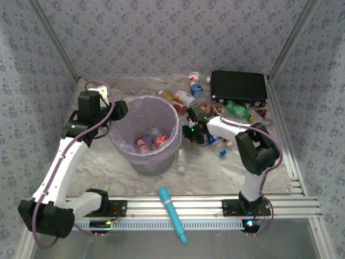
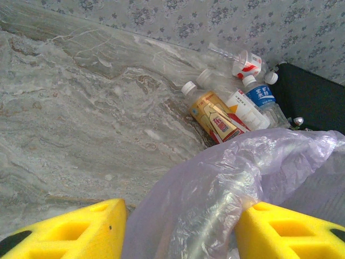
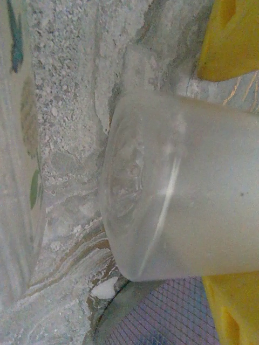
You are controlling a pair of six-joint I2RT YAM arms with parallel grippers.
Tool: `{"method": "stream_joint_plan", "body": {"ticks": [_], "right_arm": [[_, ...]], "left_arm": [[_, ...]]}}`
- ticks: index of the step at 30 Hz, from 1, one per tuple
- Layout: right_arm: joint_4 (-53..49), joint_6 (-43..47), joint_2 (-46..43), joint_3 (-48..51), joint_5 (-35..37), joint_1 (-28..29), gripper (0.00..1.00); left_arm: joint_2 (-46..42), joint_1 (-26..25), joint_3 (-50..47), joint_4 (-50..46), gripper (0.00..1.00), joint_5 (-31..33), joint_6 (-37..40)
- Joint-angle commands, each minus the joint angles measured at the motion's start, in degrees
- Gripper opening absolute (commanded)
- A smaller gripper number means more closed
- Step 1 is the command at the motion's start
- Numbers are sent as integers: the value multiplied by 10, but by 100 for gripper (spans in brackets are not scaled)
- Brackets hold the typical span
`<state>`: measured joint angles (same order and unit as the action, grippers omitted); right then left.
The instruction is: Put the plastic bottles in the bin
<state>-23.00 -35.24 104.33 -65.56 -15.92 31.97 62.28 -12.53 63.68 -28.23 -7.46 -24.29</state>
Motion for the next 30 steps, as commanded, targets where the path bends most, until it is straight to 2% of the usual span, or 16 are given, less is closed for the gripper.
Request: {"method": "stream_joint_plan", "body": {"ticks": [1, 7, 17, 23, 30], "right_arm": [[-4, -1, 6, -12, 5, 2, 80], [-22, 10, -14, -11, 18, -5, 70], [-80, 46, -89, -23, 17, -27, 66], [-162, 92, -156, -93, 23, -55, 63], [-236, 130, -189, -160, 32, -65, 61]], "left_arm": [[7, -5, 5, -18, 55, 12, -3], [7, -5, 4, -18, 55, 13, -3], [8, -5, 4, -18, 55, 12, -1], [9, -6, 2, -13, 55, 10, -3], [9, -6, -2, -4, 55, 8, -6]]}}
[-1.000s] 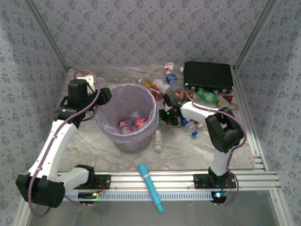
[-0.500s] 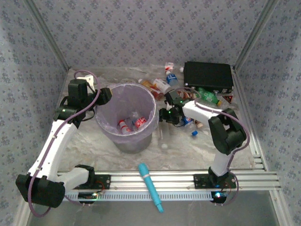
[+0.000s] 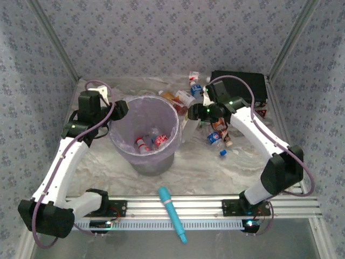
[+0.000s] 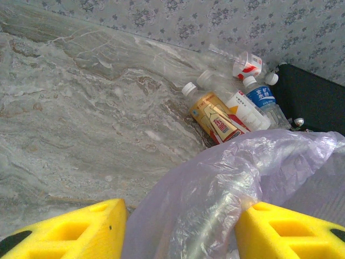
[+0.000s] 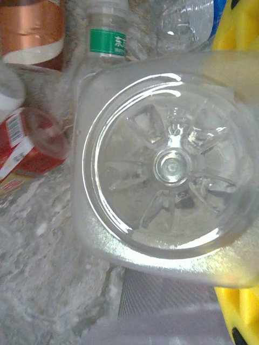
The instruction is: Put the plastic bottles in the bin
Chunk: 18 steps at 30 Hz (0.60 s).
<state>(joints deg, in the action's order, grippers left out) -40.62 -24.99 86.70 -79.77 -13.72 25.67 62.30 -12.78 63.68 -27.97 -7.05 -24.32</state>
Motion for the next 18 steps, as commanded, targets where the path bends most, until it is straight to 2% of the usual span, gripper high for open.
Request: {"method": "stream_joint_plan", "body": {"ticks": [1, 9, 18], "right_arm": [[-64, 29, -14, -20, 12, -4, 60], [-74, 44, -38, -48, 24, -18, 59], [-97, 74, -74, -188, 45, -33, 59]], "left_arm": [[11, -4, -3, -7, 55, 4, -6], [6, -5, -2, -10, 55, 6, -2], [10, -5, -1, -5, 55, 1, -4]]}}
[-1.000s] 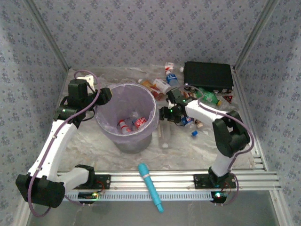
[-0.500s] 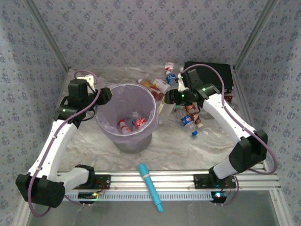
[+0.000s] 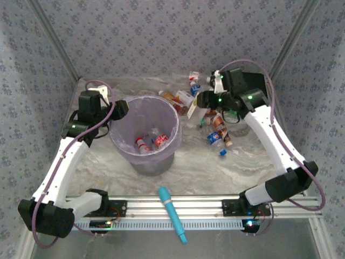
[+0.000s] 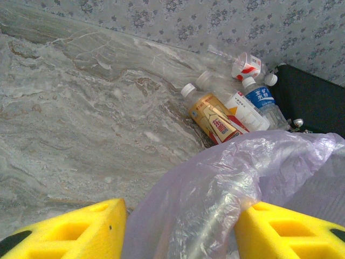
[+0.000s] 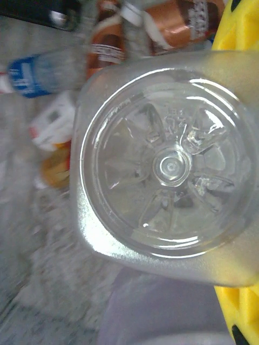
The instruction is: Put the plastic bottles in the bin
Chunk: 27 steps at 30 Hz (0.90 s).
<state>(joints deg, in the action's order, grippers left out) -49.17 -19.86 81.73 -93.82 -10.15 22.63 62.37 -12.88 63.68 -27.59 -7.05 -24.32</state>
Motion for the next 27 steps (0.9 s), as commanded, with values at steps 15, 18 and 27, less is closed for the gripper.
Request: {"method": "stream_joint_plan", "body": {"ticks": [15, 18, 27], "right_arm": [[-34, 69, 66, -273, -27, 157, 59], [-53, 76, 104, -290, -46, 188, 59], [-141, 105, 204, -318, -79, 255, 59]], "left_arm": [[25, -9, 3, 3, 55, -6, -5], [23, -9, 5, 1, 55, -4, -3], [17, -9, -1, -1, 55, 3, -2]]}}
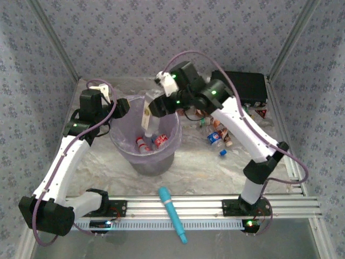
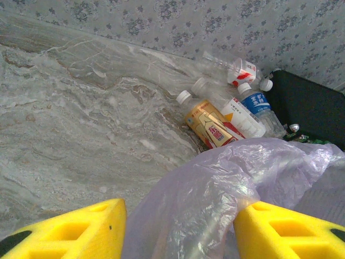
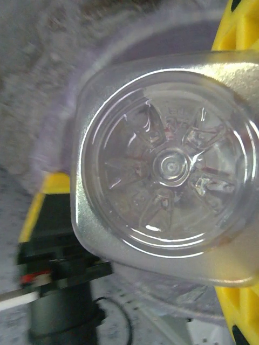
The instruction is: Put the plastic bottles in the bin
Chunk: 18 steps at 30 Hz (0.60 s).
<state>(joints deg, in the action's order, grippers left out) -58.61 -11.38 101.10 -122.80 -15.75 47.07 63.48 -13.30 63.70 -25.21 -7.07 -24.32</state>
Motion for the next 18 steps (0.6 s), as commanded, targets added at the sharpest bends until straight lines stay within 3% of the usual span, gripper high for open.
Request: {"method": "stream_joint_plan", "body": {"ticks": [1, 13, 18], "right_arm": [[-55, 21, 21, -29, -26, 14, 59], [-33, 5, 133, 1, -75, 32, 60], [2, -9, 158, 28, -51, 33, 61]], "left_arm": [[4, -5, -1, -26, 55, 5, -1], [-1, -5, -1, -34, 55, 15, 2], [0, -5, 0, -34, 55, 14, 0]]}}
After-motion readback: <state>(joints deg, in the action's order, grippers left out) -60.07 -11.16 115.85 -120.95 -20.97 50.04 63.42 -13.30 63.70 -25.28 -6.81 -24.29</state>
